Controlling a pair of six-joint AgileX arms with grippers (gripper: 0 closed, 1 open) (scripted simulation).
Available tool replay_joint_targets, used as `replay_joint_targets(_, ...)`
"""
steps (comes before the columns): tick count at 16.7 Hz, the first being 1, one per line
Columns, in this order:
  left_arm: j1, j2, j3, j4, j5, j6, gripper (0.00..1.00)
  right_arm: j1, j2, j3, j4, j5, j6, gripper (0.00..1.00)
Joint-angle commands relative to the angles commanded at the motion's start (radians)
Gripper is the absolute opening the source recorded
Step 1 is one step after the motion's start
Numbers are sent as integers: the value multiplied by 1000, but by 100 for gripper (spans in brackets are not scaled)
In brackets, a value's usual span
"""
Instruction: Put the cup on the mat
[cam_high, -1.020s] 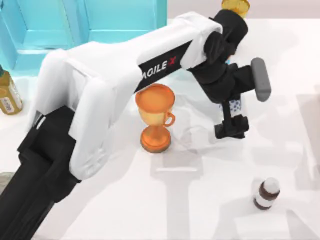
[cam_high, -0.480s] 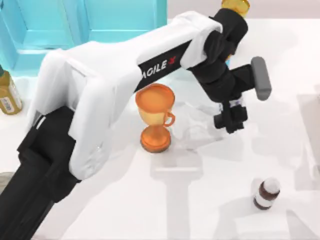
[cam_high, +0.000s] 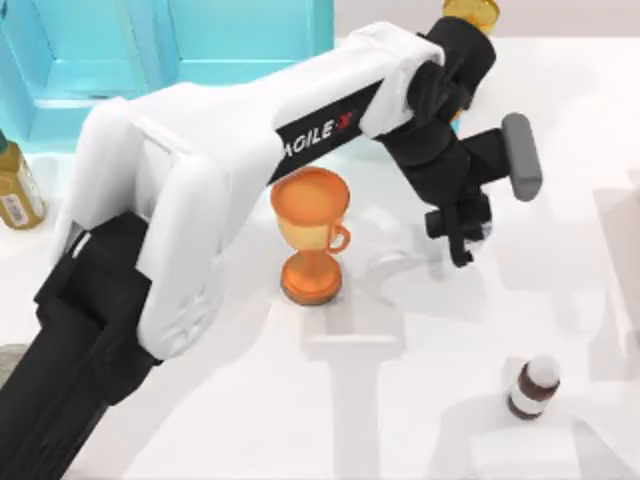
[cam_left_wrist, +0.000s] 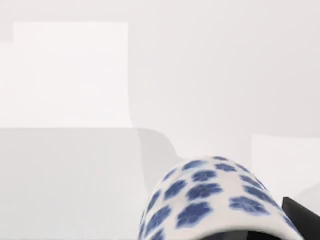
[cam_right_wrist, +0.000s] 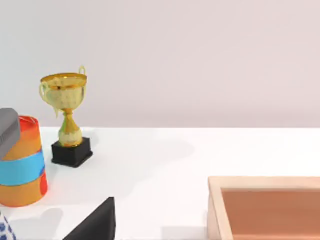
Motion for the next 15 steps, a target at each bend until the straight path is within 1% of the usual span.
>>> replay_joint_targets(7,-1,-1,-1,0,0,1,0,0,0,0,0,0,0,100)
replay_joint_targets(9,0,-32,-24,-2,0,-13,0,0,0,0,0,0,0,100)
replay_joint_targets(12,16,-158,-109,-7,-4,-67,0,0,0,0,0,0,0,100)
replay_joint_targets(15,66,-356,-243,-11,-16,-152,0,0,0,0,0,0,0,100)
